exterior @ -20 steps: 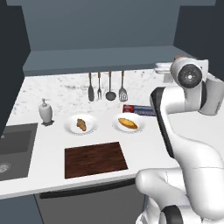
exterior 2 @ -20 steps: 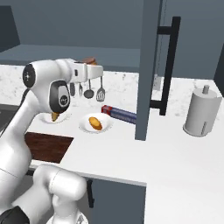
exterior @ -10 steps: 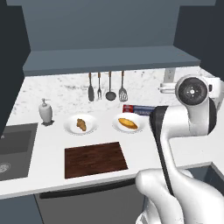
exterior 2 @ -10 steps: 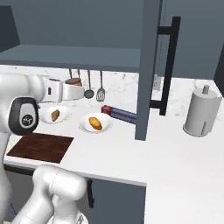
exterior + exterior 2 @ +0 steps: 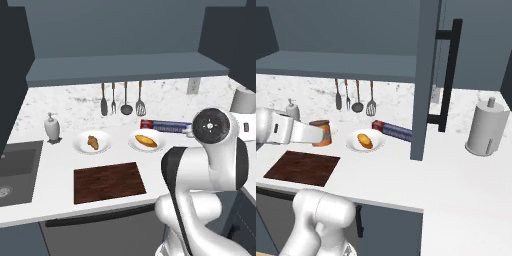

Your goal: From the different types of pastries on the counter, select a croissant and place it on the cutting board. Then retrieve a jar of jam from the cabinet and place it alongside the croissant on the cutting board.

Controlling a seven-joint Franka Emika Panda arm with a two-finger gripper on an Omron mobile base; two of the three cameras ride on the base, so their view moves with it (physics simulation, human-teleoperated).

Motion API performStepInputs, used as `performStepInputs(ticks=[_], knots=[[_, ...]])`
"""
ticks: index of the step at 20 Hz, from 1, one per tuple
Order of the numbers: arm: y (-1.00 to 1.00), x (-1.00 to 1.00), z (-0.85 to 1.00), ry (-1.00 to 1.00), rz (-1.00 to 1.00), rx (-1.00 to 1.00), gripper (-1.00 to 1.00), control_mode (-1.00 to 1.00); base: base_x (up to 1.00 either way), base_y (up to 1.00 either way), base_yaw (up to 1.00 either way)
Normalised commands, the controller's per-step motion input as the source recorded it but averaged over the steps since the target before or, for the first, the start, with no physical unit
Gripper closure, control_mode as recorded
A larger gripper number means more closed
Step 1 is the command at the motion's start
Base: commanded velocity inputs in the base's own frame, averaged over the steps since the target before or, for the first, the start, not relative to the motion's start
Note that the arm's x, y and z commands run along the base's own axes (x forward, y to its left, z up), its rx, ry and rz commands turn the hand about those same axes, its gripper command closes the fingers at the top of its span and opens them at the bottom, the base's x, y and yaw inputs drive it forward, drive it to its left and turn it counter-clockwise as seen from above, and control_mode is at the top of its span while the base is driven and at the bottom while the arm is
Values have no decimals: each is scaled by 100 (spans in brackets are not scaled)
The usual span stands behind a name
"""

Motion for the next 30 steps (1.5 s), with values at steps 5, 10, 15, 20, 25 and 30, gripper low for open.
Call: performStepInputs(ticks=[5,10,15,20,25,30], knots=[[0,-100,-100,0,-5,-21,100,-100,0,0,0],[0,-91,-100,-10,-3,-27,100,-100,0,0,0],[3,-43,-100,-28,-1,-37,100,-100,0,0,0],[18,23,-100,-58,0,-48,100,-100,0,0,0],[8,98,-100,-46,1,-36,100,-100,0,0,0],[-3,33,-55,-16,1,-5,100,-100,0,0,0]])
